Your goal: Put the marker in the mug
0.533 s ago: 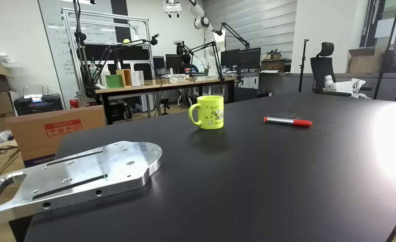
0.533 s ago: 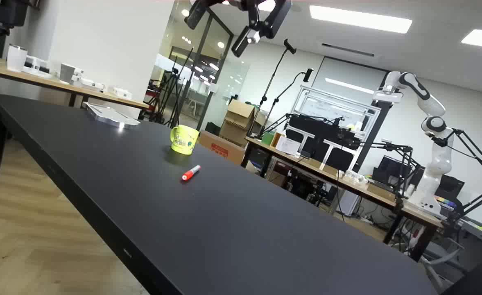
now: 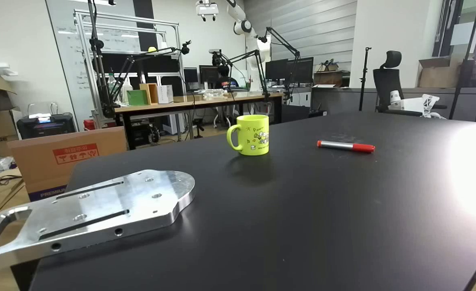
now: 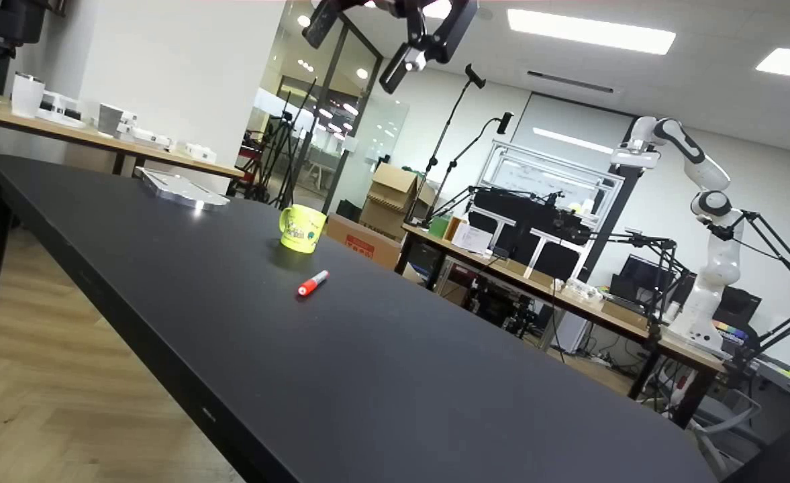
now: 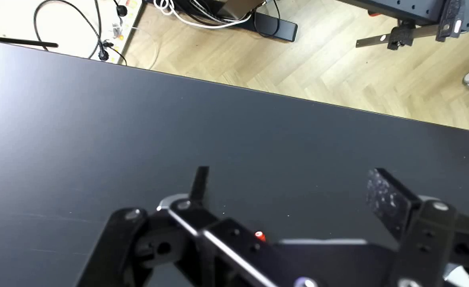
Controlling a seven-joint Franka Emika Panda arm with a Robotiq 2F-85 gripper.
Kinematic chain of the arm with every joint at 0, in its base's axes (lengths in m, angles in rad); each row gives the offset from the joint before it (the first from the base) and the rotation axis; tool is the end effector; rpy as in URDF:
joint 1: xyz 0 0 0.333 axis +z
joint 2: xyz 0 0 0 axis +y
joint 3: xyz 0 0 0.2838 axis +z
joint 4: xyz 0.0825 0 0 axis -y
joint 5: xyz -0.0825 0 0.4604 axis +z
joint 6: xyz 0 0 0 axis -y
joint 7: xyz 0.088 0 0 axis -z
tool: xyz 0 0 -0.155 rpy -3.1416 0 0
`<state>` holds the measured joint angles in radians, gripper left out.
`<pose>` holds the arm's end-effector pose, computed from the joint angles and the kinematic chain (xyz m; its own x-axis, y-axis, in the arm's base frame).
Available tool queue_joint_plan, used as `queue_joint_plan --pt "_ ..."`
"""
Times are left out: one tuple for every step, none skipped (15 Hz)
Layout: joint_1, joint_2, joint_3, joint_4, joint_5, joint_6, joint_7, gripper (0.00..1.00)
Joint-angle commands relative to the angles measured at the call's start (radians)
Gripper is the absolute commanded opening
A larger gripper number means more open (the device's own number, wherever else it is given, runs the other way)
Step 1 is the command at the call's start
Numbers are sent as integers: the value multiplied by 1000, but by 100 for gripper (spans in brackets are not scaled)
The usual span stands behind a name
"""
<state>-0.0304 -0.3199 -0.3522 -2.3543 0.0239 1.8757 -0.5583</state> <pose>0.4684 -0.1750 0.3205 0.9767 0.1990 -0.0807 0.1794 -0.9626 -0.2031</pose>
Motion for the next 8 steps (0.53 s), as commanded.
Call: queue_joint_plan --pt "-34 4 32 1 10 -2 -9 100" --pt "-33 13 36 6 2 25 -22 100" --pt "-33 30 44 16 -10 50 -35 100" --pt "-34 43 51 21 -18 83 -43 100" --pt "-35 63 59 31 -27 111 -45 100" --pt "-31 90 64 47 -26 134 -70 100" --pt "-31 112 73 57 -31 164 -70 100" --pt "-29 141 81 73 -33 191 -85 100"
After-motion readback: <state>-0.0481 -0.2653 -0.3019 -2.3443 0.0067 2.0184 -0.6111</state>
